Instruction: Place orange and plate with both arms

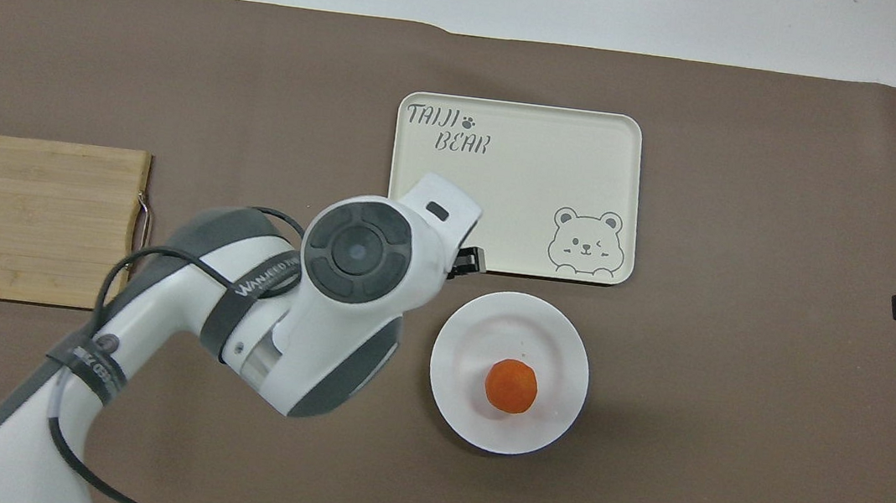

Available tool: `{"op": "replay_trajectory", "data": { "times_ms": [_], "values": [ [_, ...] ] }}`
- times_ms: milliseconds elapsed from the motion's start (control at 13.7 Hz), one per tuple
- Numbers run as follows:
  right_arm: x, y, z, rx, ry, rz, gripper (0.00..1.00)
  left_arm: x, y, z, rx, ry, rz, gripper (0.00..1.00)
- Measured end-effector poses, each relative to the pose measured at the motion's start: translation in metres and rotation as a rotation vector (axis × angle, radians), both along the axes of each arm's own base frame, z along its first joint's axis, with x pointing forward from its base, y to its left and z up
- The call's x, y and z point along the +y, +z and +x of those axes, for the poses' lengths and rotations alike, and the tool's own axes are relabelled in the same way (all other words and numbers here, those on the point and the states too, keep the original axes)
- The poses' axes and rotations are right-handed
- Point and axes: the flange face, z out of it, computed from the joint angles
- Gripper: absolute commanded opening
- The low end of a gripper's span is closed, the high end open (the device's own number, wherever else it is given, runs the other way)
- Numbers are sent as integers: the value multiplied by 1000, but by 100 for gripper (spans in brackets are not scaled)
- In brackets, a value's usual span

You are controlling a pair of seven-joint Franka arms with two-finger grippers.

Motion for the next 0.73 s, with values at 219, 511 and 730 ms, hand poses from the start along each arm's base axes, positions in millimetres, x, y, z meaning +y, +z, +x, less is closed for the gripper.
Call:
{"op": "replay_trajectory", "data": {
  "times_ms": [219,511,730],
  "values": [
    [0,0,0,0,0,0,100,66,14,46,4,-40,28,100],
    [0,0,0,0,0,0,100,155,53,83,19,-148,64,100],
    [0,0,0,0,0,0,100,229,73,93,29,-218,84,100]
  ]
}}
